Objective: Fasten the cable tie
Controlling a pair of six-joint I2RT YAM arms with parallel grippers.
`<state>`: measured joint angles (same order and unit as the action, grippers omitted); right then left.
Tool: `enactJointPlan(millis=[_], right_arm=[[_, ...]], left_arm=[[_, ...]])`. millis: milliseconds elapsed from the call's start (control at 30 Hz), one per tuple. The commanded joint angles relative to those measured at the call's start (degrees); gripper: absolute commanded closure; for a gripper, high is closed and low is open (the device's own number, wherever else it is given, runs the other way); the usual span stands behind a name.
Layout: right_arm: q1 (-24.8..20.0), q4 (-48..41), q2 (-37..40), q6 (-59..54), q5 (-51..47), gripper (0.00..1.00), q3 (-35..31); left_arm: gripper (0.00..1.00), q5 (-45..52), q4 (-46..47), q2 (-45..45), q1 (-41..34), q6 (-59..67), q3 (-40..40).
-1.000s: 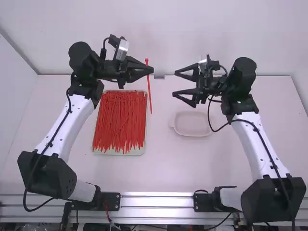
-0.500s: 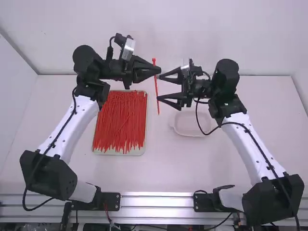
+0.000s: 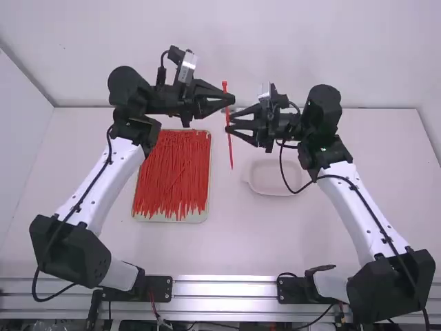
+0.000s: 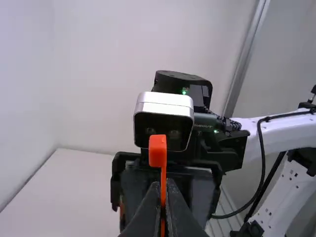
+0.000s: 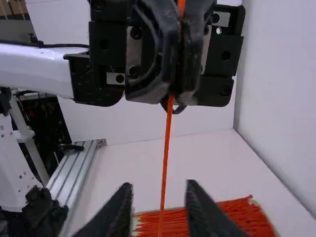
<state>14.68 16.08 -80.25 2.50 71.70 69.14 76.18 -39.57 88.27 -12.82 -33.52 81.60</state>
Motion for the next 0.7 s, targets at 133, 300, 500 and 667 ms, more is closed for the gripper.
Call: enactJointPlan(millis=[133, 300, 500, 667], right_arm=[[-0.04, 0.02, 0.02, 0.04, 0.26, 1.00, 1.29], [-0.04, 0.04, 0.02, 0.22, 0.26, 1.00, 1.29], [-0.50, 0.74, 0.04, 0.42, 0.24, 1.00, 1.29], [-1.22, 3.04, 0.04, 2.54, 0.31, 1.00, 1.29]], left_arm=[[0.98, -1.29, -0.59, 0.13, -1.07, -0.76, 1.38], [0.93, -1.27, -0.61, 0.13, -1.05, -0.61, 1.38], [0.44, -2.78, -3.87, 0.13, 0.46, -2.27, 1.38], [0.48, -2.73, -8.98, 0.13, 0.35, -5.09, 1.38]])
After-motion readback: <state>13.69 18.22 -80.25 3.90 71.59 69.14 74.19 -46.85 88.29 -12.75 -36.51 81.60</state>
